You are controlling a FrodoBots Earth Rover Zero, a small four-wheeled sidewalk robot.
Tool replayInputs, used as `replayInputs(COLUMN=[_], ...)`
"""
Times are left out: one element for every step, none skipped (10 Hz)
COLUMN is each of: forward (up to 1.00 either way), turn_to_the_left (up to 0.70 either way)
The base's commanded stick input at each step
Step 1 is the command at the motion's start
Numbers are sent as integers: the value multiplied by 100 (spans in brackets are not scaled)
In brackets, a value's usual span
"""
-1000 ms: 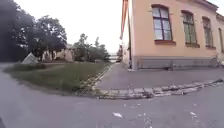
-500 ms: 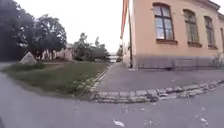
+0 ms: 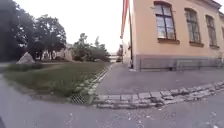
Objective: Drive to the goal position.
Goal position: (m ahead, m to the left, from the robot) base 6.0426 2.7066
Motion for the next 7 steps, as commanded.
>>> replayInputs(forward=[44, 44, 44, 44, 44, 44, 44], turn_to_the_left=[2, 2, 2, 2, 2, 2, 2])
